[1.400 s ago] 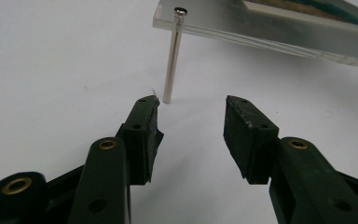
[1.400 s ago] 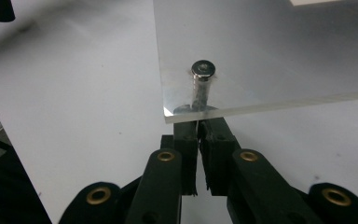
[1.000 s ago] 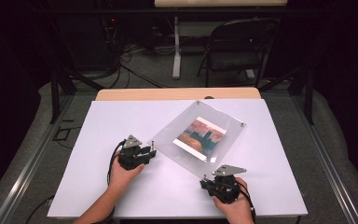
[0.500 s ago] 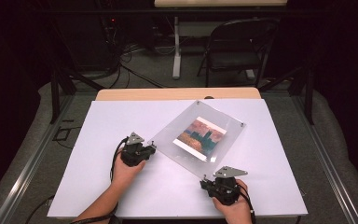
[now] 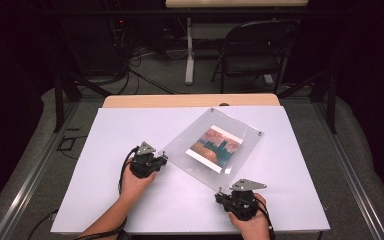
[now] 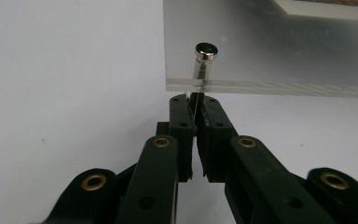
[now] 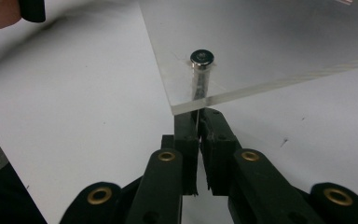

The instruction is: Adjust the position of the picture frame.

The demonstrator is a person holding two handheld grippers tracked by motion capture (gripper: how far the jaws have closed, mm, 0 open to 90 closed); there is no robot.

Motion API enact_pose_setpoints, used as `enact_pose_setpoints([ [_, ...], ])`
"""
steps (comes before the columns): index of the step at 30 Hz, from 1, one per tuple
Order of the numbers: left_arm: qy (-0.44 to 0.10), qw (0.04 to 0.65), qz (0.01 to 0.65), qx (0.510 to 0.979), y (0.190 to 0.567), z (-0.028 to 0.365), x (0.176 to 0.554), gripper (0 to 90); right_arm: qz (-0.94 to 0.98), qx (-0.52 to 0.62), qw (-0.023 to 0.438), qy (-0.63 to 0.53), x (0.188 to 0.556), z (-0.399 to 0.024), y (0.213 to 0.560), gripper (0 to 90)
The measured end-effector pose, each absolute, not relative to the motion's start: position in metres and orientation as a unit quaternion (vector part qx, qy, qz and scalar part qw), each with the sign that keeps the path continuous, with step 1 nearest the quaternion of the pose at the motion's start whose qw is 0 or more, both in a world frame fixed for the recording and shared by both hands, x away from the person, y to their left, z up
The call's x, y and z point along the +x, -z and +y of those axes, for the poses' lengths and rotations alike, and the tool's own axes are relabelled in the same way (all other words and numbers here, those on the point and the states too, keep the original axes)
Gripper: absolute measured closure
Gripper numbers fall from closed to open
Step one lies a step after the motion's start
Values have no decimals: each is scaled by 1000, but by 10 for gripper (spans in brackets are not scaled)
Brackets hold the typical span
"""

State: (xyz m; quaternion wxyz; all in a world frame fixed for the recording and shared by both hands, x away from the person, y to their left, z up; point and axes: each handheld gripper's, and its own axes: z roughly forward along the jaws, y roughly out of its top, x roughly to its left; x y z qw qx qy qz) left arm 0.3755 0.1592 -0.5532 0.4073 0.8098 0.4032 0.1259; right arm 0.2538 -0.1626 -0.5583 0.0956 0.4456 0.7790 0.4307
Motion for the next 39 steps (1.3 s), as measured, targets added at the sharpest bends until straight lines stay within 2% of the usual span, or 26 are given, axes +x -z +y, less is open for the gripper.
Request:
enact_pose_setpoints([
  [10, -106, 420, 379, 818, 544, 166, 355, 856, 771, 456, 94, -435, 263, -185, 548, 857],
  [24, -80, 432, 397, 806, 539, 180, 312, 855, 756, 472, 92, -444, 308, -197, 545, 846],
  [28, -89, 432, 413, 797, 540, 182, 314, 854, 755, 472, 86, -447, 313, -194, 545, 843],
  [39, -93, 450, 431, 777, 540, 182, 335, 853, 742, 475, 107, -461, 320, -188, 540, 847],
])
